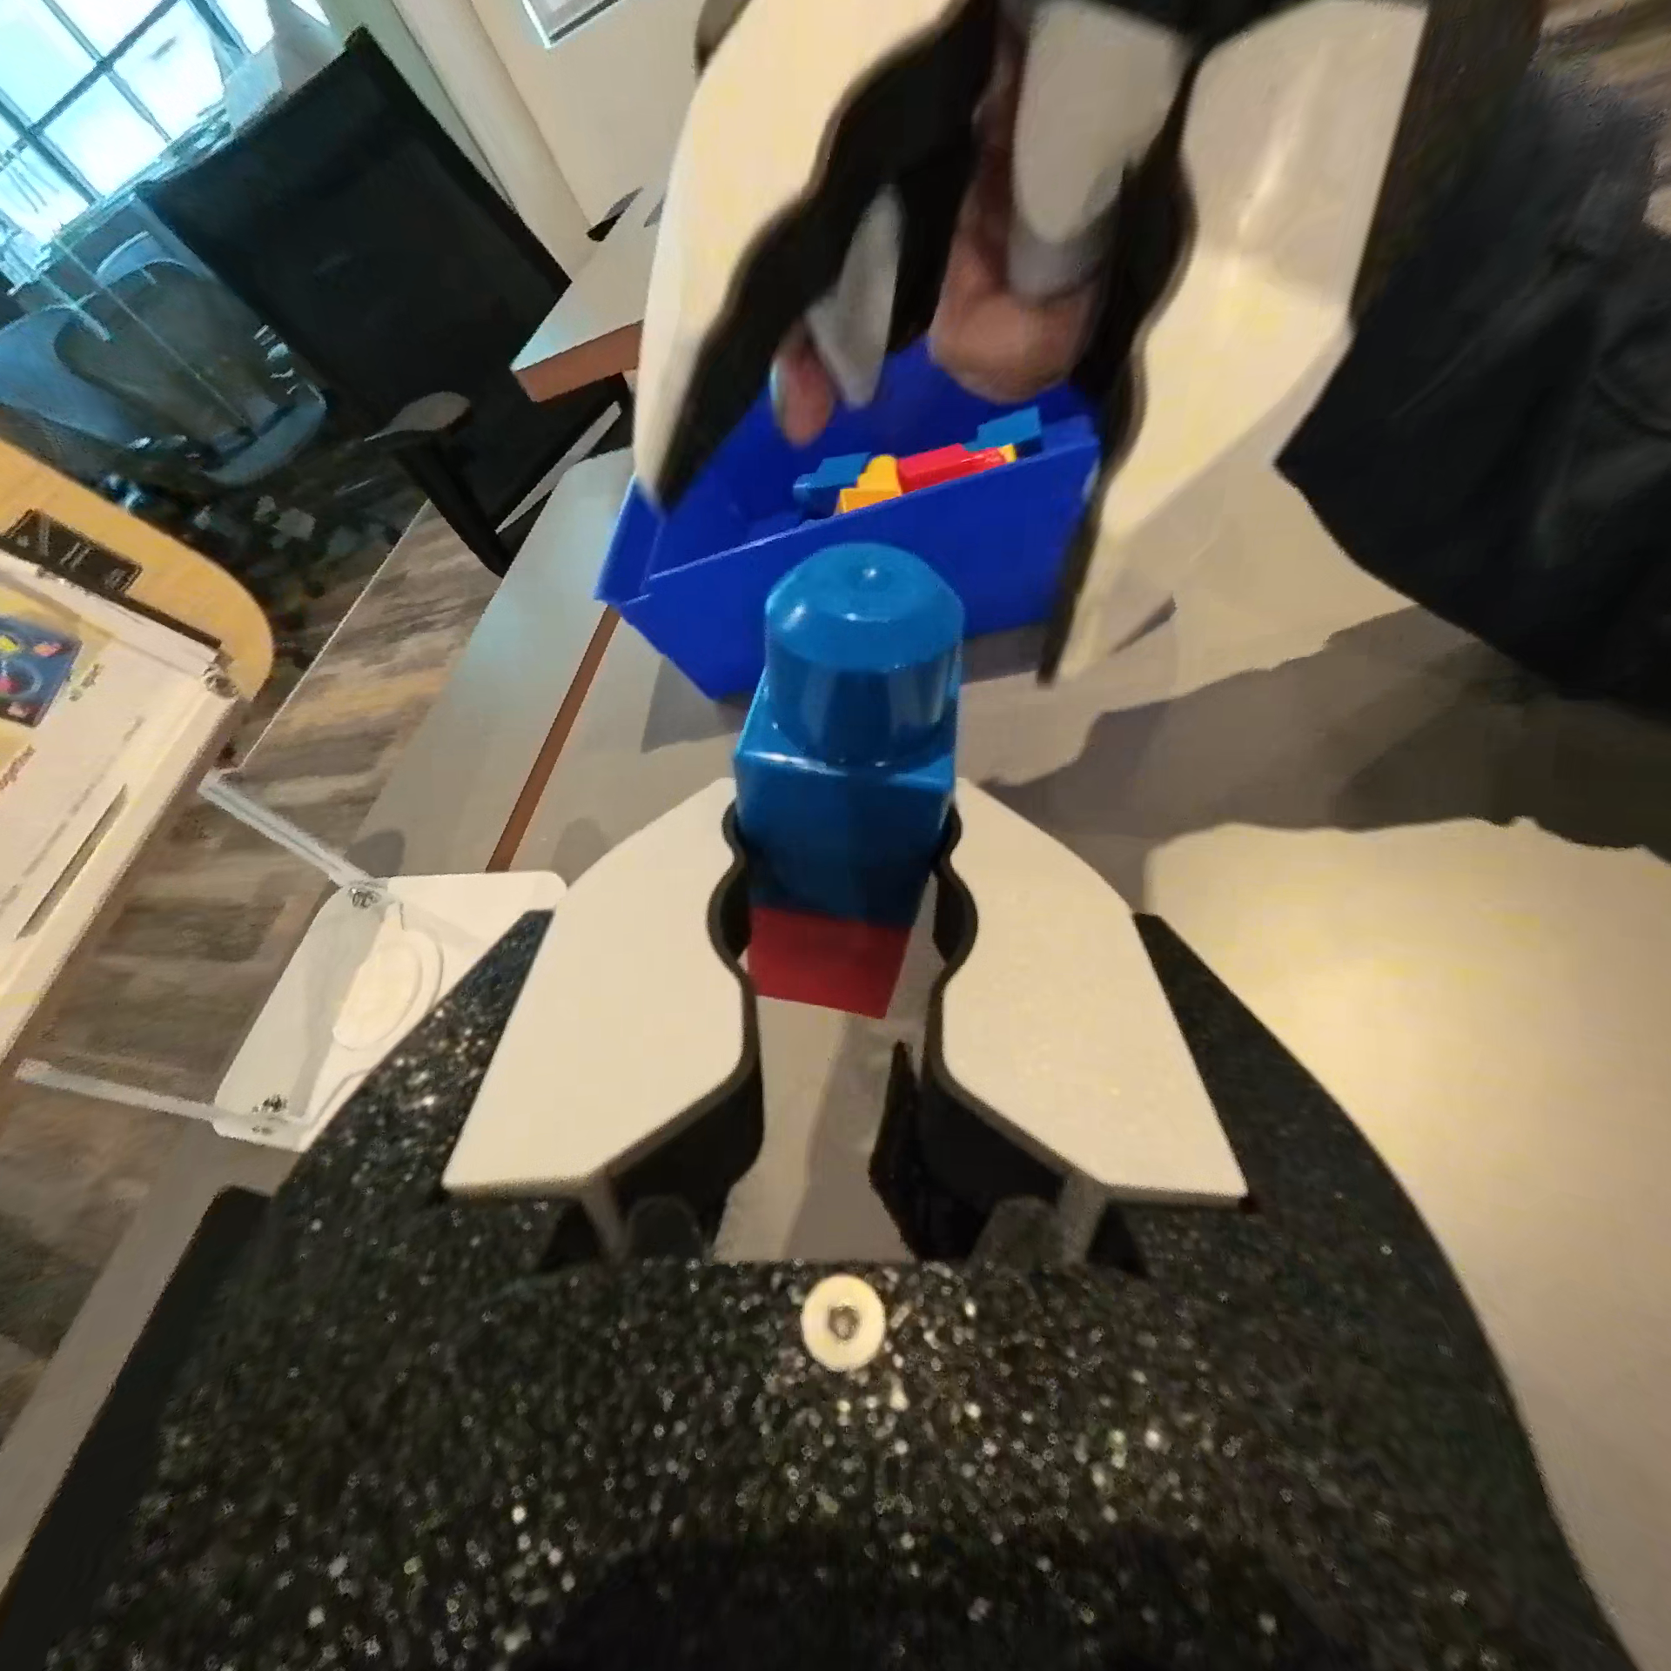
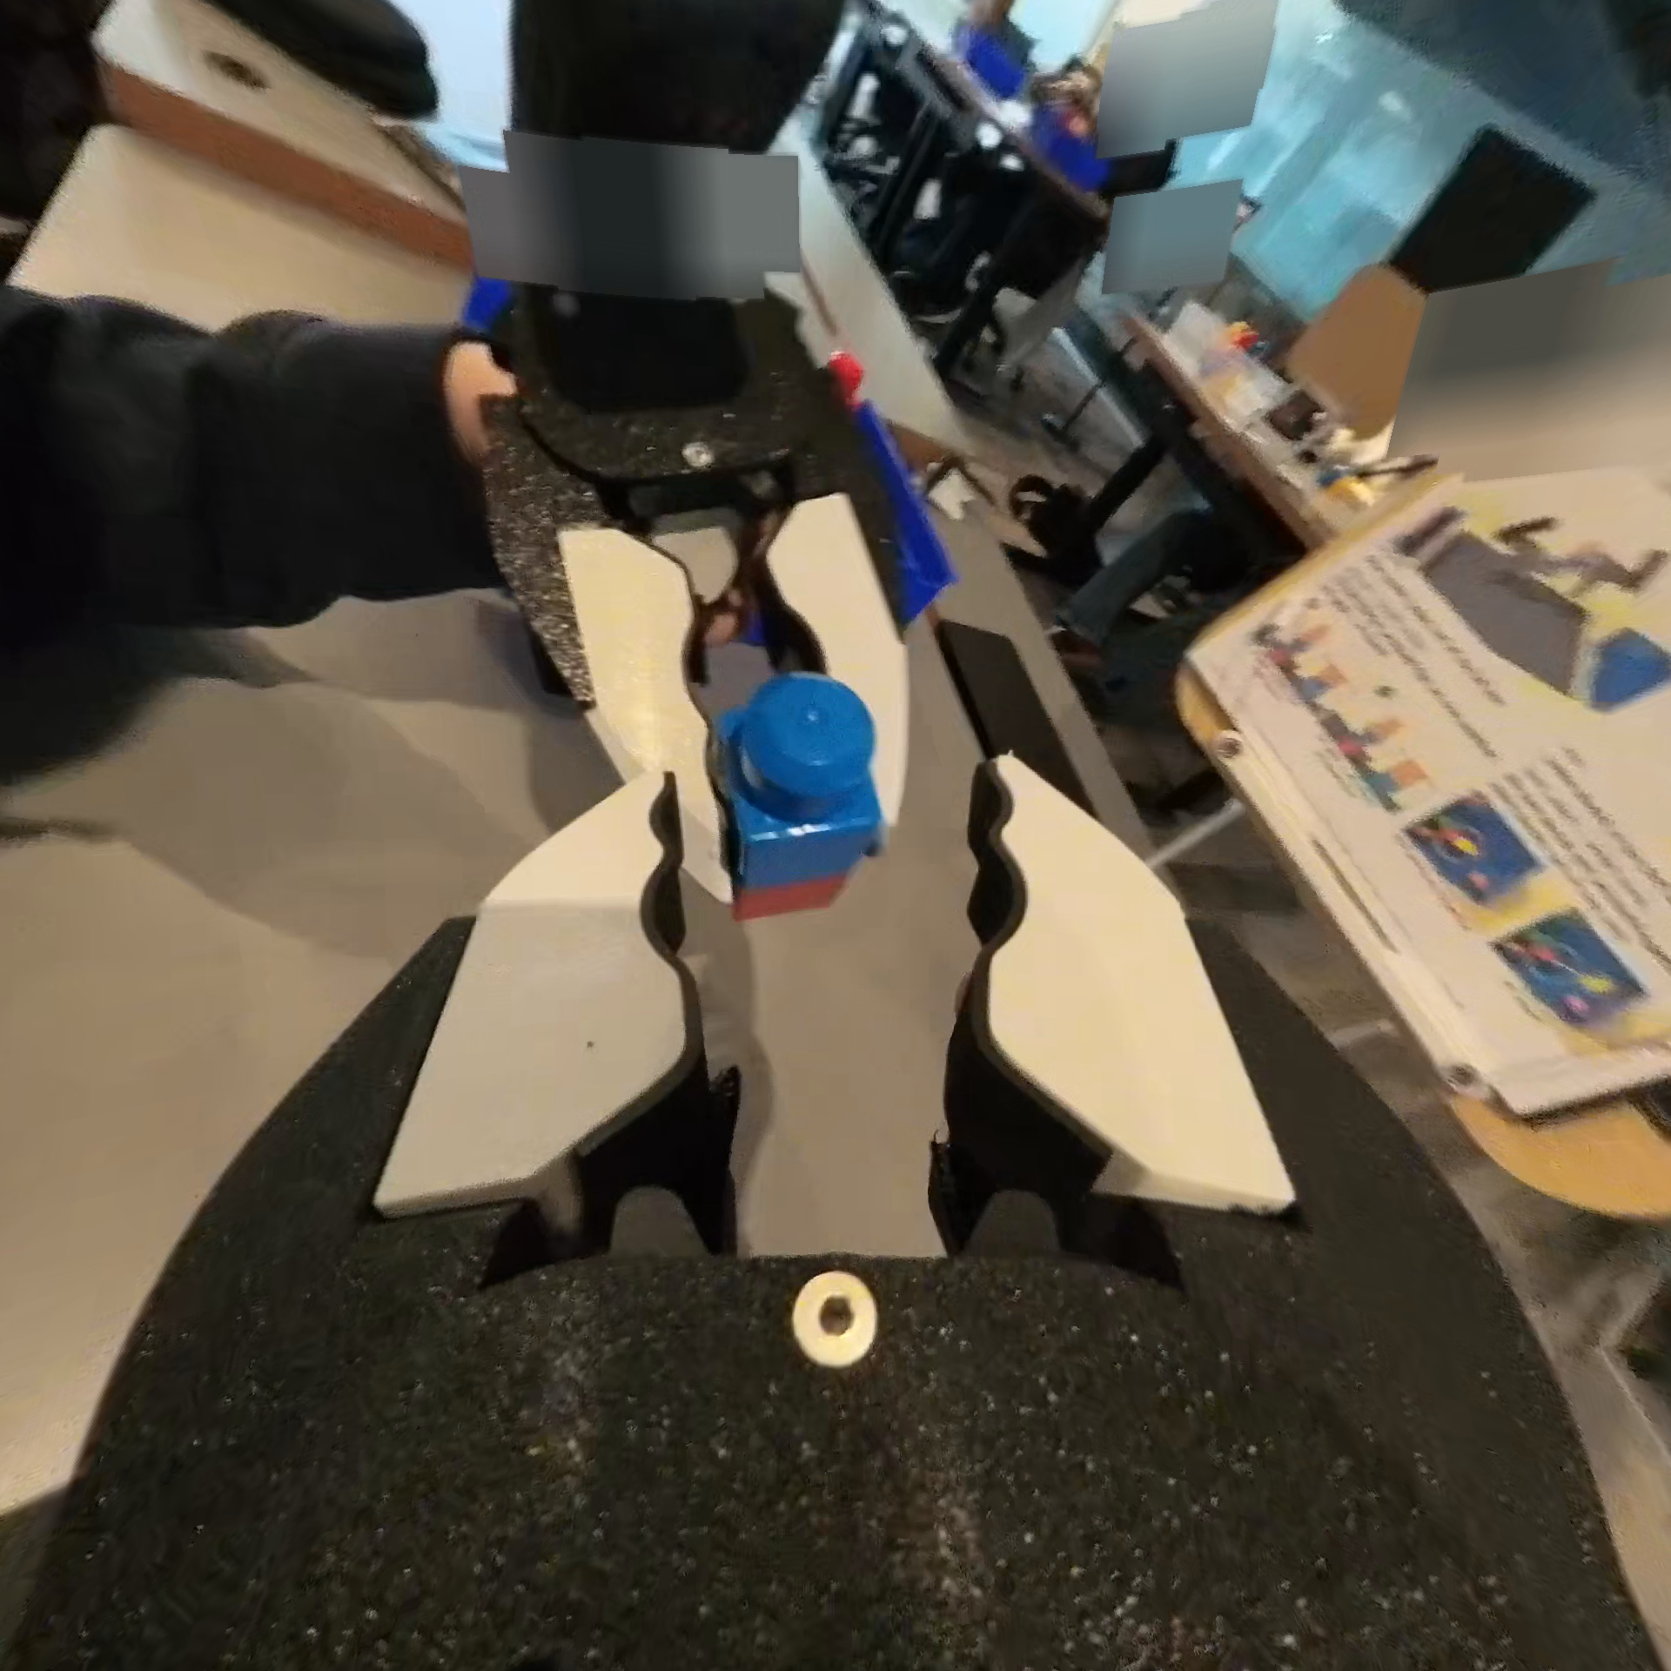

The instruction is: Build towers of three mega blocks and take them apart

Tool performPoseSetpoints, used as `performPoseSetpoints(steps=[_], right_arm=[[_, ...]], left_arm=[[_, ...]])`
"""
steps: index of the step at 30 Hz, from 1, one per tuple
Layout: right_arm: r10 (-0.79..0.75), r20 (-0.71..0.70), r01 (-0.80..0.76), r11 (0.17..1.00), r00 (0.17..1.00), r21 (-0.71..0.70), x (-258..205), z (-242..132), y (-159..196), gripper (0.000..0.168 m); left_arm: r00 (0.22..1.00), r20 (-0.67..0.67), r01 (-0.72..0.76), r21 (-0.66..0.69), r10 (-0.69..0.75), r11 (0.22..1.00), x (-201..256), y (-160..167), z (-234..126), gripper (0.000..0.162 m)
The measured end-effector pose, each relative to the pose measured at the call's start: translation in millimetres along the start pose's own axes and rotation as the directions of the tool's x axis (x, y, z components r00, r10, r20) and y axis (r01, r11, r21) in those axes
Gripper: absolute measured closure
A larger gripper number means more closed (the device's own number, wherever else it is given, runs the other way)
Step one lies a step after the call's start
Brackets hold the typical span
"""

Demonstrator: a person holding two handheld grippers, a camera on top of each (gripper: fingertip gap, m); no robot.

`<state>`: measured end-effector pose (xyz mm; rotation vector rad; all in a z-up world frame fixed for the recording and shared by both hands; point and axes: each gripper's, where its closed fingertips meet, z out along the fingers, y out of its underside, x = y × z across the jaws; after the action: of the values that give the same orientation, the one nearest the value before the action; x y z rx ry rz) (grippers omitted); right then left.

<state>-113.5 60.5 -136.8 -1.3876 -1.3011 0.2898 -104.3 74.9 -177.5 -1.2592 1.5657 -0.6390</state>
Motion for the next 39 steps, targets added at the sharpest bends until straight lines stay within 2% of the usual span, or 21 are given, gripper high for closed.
performPoseSetpoints(steps=[3, 4, 8, 11, 12, 13, 16, 19, 21, 23, 25, 30, 33, 37, 39], right_arm=[[0.025, 0.073, -0.028, 0.999, 0.997, 0.031, -10, 14, -3, 0.12], [0.013, 0.093, -0.017, 0.999, 0.996, 0.039, -13, 16, -3, 0.133], [0.063, 0.093, -0.074, 0.99, 0.994, 0.124, -5, 14, -12, 0.135], [0.127, 0.117, -0.153, 0.957, 0.985, 0.247, 3, 2, -24, 0.135], [0.14, 0.127, -0.171, 0.947, 0.982, 0.273, 4, -1, -27, 0.135], [0.148, 0.138, -0.183, 0.94, 0.979, 0.289, 5, -4, -28, 0.135], [0.157, 0.133, -0.191, 0.932, 0.979, 0.309, 8, -7, -29, 0.136], [0.172, 0.144, -0.21, 0.927, 0.975, 0.312, 8, -8, -28, 0.136], [0.191, 0.135, -0.226, 0.918, 0.972, 0.325, 11, -7, -28, 0.128], [0.214, 0.12, -0.24, 0.927, 0.969, 0.287, 14, -2, -24, 0.108], [0.24, 0.145, -0.271, 0.926, 0.96, 0.263, 12, 1, -23, 0.103], [0.244, 0.188, -0.297, 0.89, 0.951, 0.346, 12, 0, -35, 0.123], [0.243, 0.186, -0.294, 0.892, 0.952, 0.343, 13, 1, -35, 0.132], [0.182, 0.151, -0.224, 0.915, 0.972, 0.337, 13, 0, -36, 0.131], [0.125, 0.106, -0.155, 0.925, 0.986, 0.347, 13, 1, -38, 0.131]], left_arm=[[0.999, -0.026, -0.021, 0.011, 0.021, 1.0, 7, -4, 0, 0.125], [0.999, -0.025, -0.034, 0.014, 0.034, 0.999, 7, -5, 0, 0.125], [0.999, 0.042, -0.025, 0.049, 0.023, 0.998, -3, -8, -5, 0.122], [0.996, 0.083, -0.021, -0.061, 0.026, 0.998, -11, 9, -2, 0.073], [0.997, 0.073, -0.023, -0.053, 0.027, 0.998, -10, 8, 0, 0.067], [0.997, 0.065, -0.027, -0.017, 0.028, 0.999, -8, 4, 2, 0.072], [0.996, 0.089, -0.04, 0.089, 0.032, 0.995, -9, -12, 1, 0.116], [0.997, 0.074, -0.029, 0.096, 0.021, 0.995, -7, -13, 3, 0.117], [0.997, 0.072, -0.006, 0.112, -0.002, 0.994, -8, -15, 3, 0.118], [0.997, 0.075, 0.021, 0.142, -0.032, 0.99, -10, -19, 2, 0.118], [0.999, 0.039, 0.029, 0.155, -0.035, 0.987, -6, -21, 2, 0.118], [0.999, 0.009, 0.046, 0.156, -0.048, 0.987, -4, -22, 3, 0.118], [0.999, 0.014, 0.047, 0.161, -0.05, 0.986, -6, -23, 4, 0.118], [0.998, 0.06, 0.003, 0.209, -0.015, 0.978, -9, -26, 6, 0.118], [0.998, 0.049, 0.03, 0.22, -0.042, 0.975, -10, -28, 8, 0.118]])
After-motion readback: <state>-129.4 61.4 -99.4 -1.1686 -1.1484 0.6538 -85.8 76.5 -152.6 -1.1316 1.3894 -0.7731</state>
